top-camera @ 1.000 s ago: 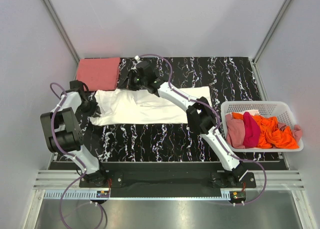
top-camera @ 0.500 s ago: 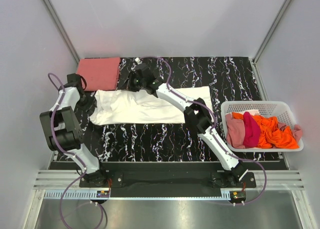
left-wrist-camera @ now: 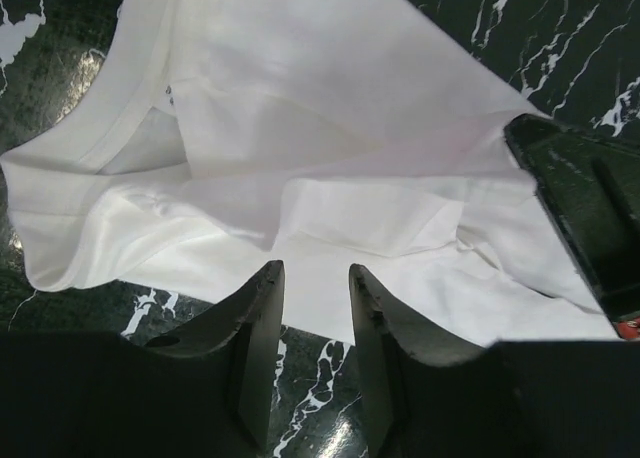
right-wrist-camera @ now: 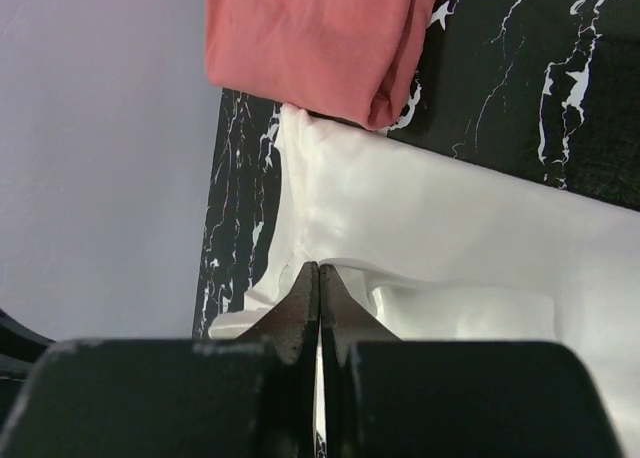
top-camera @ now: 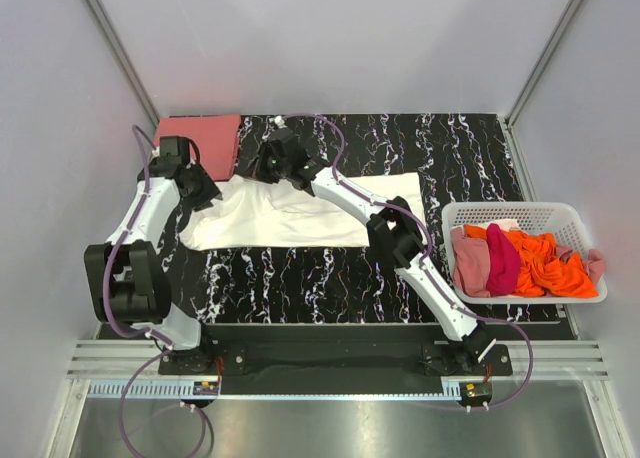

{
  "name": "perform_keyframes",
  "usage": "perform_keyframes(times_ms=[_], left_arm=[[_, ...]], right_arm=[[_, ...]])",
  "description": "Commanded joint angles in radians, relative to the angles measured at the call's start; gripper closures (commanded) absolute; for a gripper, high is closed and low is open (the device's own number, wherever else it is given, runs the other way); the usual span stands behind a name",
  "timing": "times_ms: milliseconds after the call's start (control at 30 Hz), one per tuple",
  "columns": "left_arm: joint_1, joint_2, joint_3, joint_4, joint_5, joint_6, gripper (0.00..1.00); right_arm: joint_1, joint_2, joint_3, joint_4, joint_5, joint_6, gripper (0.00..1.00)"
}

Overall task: Fold and stack the t-shirts
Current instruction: Fold the tshirt

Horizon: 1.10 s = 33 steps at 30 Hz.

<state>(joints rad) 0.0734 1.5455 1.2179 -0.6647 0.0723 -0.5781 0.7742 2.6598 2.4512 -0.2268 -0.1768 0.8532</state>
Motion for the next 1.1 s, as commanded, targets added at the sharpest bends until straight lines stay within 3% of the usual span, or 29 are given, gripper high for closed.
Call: perform_keyframes(times_ms=[0, 500, 800, 1067], left_arm=[[0.008, 0.011, -0.032, 0.037, 0.027, 0.034, 0.63], [-0.029, 0.071, -0.075, 0.097, -0.003, 0.021, 0.64], [-0.037, 0.129, -0.049, 0.093, -0.225, 0.003, 0.65], [-0.009, 0.240, 0.071, 0.007, -0.333, -0.009, 0.66]], right_arm=[[0.010, -0.015, 0.006, 0.024, 0.034, 0.023, 1.00], [0.010, -0.011, 0.006, 0.020, 0.059, 0.063, 1.00], [0.010, 0.005, 0.017, 0.020, 0.050, 0.083, 1.00], [0.010, -0.020, -0.009, 0.020, -0.013, 0.069, 1.00]])
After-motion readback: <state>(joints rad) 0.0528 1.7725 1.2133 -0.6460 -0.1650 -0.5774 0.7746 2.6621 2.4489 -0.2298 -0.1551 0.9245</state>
